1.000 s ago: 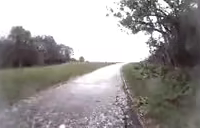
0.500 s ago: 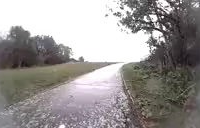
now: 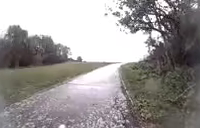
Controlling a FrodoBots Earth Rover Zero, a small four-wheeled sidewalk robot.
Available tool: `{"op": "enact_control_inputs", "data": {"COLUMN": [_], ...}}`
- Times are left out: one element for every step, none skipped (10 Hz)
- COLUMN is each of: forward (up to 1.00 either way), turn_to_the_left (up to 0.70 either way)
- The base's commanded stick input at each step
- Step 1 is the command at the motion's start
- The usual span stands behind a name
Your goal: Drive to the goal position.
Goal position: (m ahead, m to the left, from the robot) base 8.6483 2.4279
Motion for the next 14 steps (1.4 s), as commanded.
{"op": "enact_control_inputs", "data": {"forward": [1.00,1.00,1.00,1.00,1.00,1.00,1.00,1.00,1.00,1.00,1.00,1.00,1.00,1.00], "turn_to_the_left": [0.00,0.00,0.00,0.00,0.00,0.00,0.00,0.00,0.00,0.00,0.00,0.00,0.00,0.00]}}
